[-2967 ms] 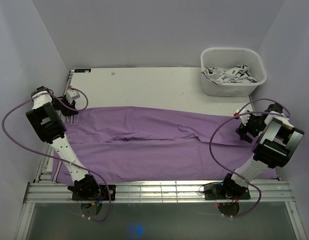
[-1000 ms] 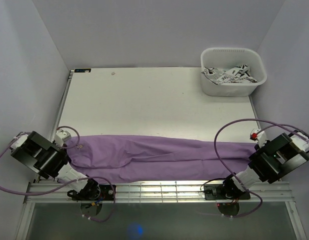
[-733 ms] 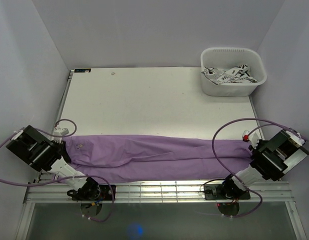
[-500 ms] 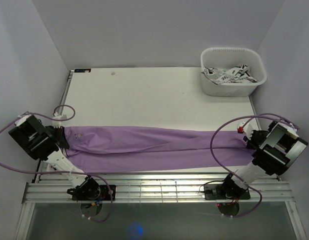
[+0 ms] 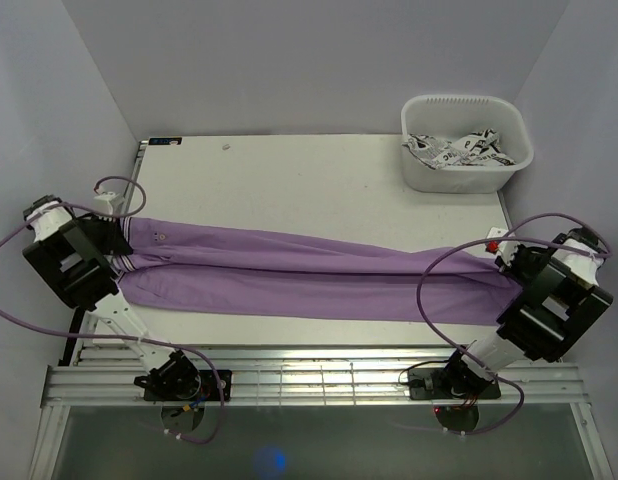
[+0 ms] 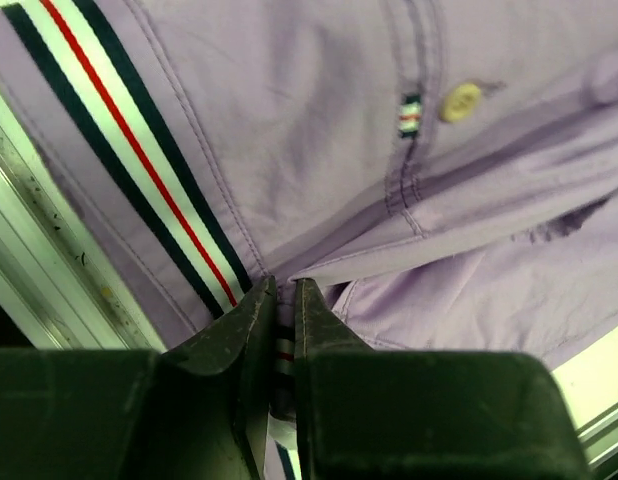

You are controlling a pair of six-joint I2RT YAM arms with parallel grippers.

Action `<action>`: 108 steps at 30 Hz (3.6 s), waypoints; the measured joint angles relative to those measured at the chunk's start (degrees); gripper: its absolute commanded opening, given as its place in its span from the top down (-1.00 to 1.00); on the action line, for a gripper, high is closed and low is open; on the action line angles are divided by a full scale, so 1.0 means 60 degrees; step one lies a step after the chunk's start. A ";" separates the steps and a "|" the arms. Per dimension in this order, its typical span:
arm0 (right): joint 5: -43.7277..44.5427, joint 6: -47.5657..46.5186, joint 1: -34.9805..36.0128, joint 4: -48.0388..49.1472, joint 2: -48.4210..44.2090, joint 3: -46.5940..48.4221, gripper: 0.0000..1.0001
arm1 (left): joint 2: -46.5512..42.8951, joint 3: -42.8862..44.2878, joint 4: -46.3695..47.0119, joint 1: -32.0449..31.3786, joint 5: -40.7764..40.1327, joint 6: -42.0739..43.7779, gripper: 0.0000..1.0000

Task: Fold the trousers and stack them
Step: Fold the trousers

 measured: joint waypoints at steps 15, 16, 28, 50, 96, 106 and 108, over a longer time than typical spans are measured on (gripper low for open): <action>-0.0036 -0.1249 -0.1916 -0.0466 -0.1031 -0.0120 -0.80 | -0.2652 -0.3362 -0.0503 0.1869 -0.0004 0.4615 -0.96; -0.0084 -0.1257 -0.1996 -0.0845 -0.0976 0.0280 -0.80 | -0.2794 -0.3362 -0.0652 0.1912 0.0076 0.4907 -0.96; -0.0699 -0.1355 -0.0302 -0.3606 -0.1242 0.2320 -0.69 | -0.4397 -0.2590 -0.2029 0.2018 0.1938 0.5348 -0.66; 0.2459 0.0652 0.1825 -0.2339 0.1825 0.1140 -0.16 | -0.2575 -0.2787 -0.2044 0.1847 0.1909 0.3475 -0.68; 0.1851 0.2029 0.6477 -0.2925 0.2346 0.1982 0.22 | -0.2575 -0.3555 -0.1373 0.1647 0.1781 0.3916 -0.65; 0.2277 0.2102 0.6477 -0.2958 0.1344 0.1738 0.78 | -0.2521 -0.3559 -0.1268 0.1647 0.1759 0.3920 -0.64; 0.2350 0.2127 0.6477 -0.2962 0.0947 0.1738 0.81 | -0.2521 -0.3563 -0.1246 0.1647 0.1763 0.3916 -0.64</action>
